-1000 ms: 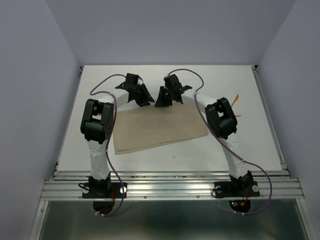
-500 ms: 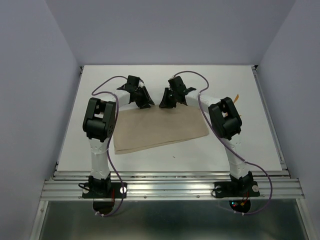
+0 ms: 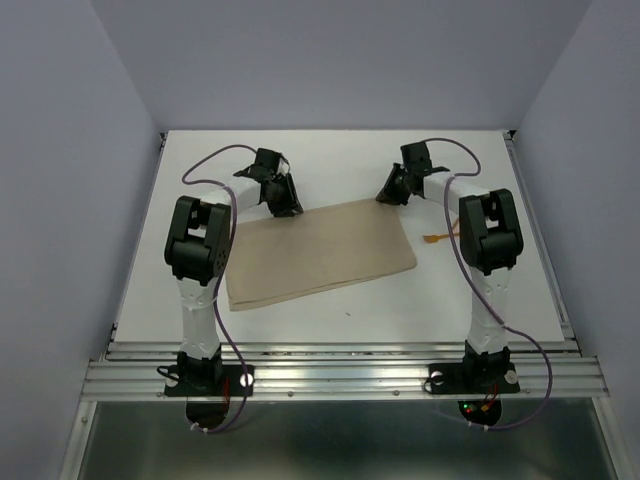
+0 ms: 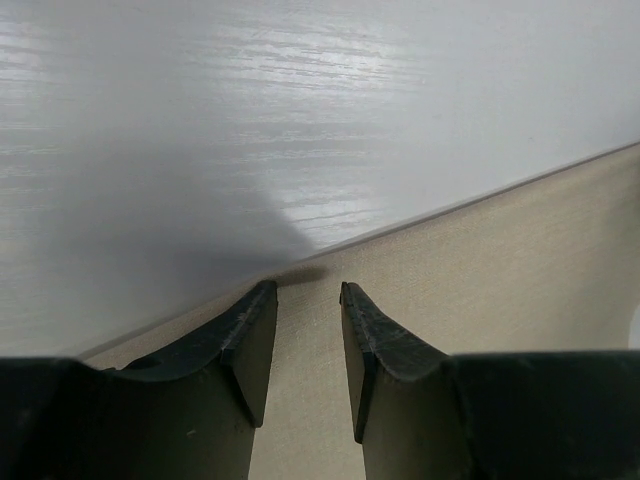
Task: Fold the napkin into a case and place the utensils inside
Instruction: Smooth out the rectangle-folded napkin at the center of the board, then move the rectangle-folded napkin to the center of the board, then pick up the rectangle-folded napkin at the center of the board.
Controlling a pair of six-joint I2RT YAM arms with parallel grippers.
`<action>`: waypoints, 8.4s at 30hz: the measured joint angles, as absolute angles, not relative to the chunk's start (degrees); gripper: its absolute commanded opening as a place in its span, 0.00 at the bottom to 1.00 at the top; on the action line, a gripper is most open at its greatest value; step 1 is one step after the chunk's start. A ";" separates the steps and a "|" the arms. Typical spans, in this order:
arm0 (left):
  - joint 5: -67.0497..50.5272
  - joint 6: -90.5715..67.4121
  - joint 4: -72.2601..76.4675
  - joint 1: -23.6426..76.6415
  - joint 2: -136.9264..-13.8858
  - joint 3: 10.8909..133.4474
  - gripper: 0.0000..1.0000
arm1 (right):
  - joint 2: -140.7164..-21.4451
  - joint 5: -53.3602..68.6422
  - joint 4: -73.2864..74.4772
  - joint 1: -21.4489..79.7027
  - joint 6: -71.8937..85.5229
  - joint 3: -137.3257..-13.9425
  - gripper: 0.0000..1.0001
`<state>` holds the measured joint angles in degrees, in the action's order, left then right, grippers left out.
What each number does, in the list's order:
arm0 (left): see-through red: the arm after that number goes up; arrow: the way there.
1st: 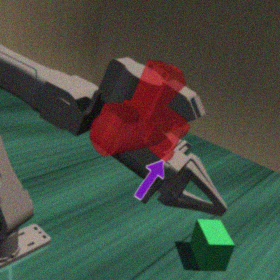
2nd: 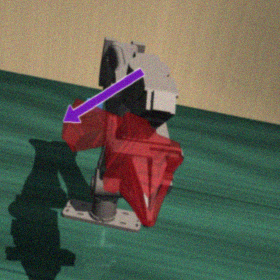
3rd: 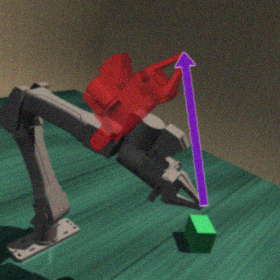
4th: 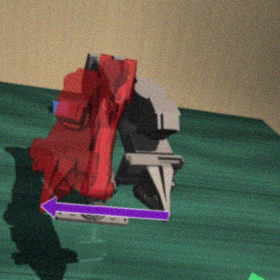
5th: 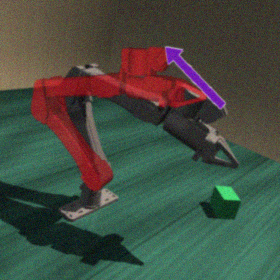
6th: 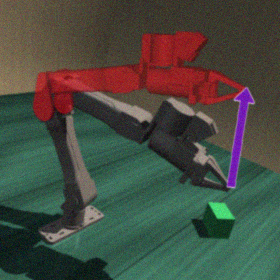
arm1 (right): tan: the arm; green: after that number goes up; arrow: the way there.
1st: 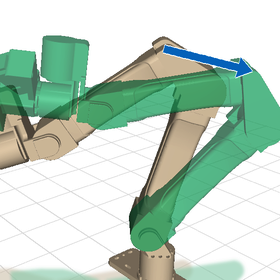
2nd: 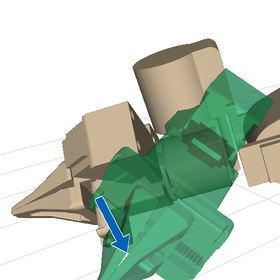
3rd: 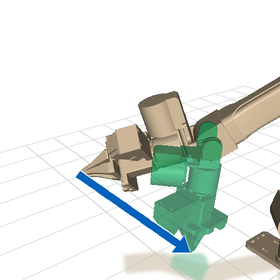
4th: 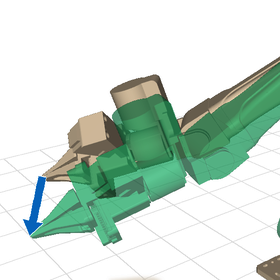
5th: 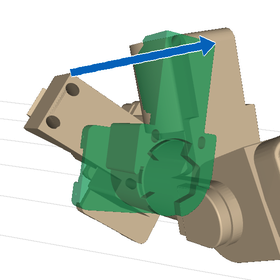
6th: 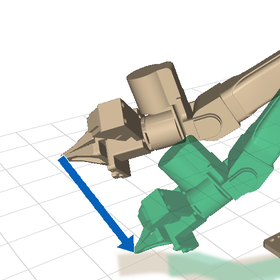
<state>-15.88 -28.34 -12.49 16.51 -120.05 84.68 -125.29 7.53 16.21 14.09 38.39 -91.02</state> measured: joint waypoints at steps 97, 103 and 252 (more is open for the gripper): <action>-3.18 -32.80 -25.32 3.38 -87.83 54.43 0.45 | -90.80 -1.43 15.00 19.86 39.18 -47.68 0.25; -2.46 -30.44 -25.28 -2.50 -87.81 54.04 0.48 | -90.80 -1.76 15.92 19.86 38.79 -49.06 0.26; -5.45 -22.00 -25.08 -1.67 -110.15 74.24 0.07 | -88.82 -4.14 20.58 19.86 37.10 -52.84 0.30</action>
<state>-5.45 -22.00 -25.08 -1.67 -110.15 74.24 -88.82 -4.14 20.58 19.86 37.10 -52.84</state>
